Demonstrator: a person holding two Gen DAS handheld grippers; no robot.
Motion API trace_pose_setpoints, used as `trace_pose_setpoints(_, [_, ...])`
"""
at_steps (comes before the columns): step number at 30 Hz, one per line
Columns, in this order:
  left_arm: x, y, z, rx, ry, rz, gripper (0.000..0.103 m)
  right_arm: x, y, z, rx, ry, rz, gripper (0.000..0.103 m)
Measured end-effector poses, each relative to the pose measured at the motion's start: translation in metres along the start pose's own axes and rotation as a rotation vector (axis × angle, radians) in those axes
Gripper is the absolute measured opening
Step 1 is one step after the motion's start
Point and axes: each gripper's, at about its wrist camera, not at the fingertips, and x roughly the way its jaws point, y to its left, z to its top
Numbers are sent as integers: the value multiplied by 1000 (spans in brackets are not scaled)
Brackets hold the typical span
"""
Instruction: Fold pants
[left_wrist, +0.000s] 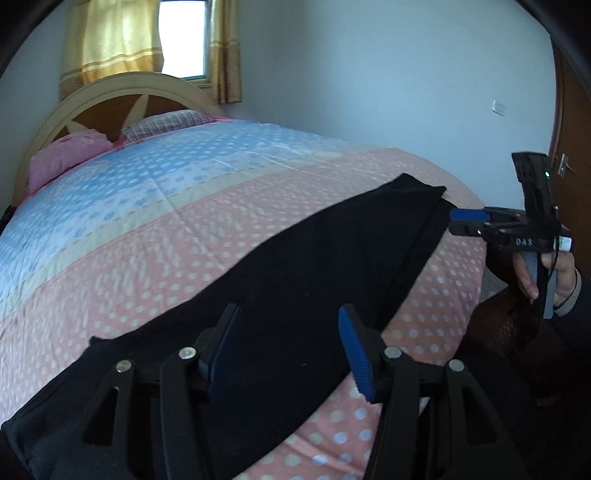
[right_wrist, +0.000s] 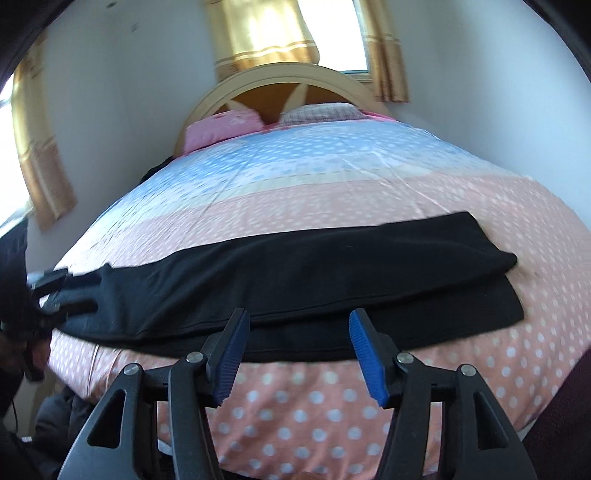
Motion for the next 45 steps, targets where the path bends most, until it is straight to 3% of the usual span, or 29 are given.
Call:
trace_pose_setpoints(8, [38,-44,-2,89,75,-85,58,1,-30,-2,97,7,-25,58])
trace_pose_setpoints(13, [48,-50,-10,127,117,-45,59,4,-30,-4,96,13,-21,58])
trace_pose_setpoints(17, [54,-42,-11,101,131,-40,58,6,-35,-5,124,17,-15,58])
trace_pose_setpoints(21, [58,-39,-16,96,151,-43,48,4,-45,-5,176,13,-15,58])
trace_pose_setpoints(24, [56,-42,-16,104,145,-47,47,3,-53,-4,211,11,-34,58])
trace_pose_setpoints(27, [59,-44,-15,125,155,-41,34,0,-64,-3,265,1,-25,58])
trace_pose_setpoints(30, [65,-42,-11,111,160,-48,28,-4,-73,0,292,-16,-32,58])
trace_pose_setpoints(40, [69,-39,-11,90,156,-45,29,-7,-129,24,430,-73,-68,58])
trace_pose_setpoints(45, [66,-29,-9,50,150,-53,11,4,-158,28,511,-68,-105,58])
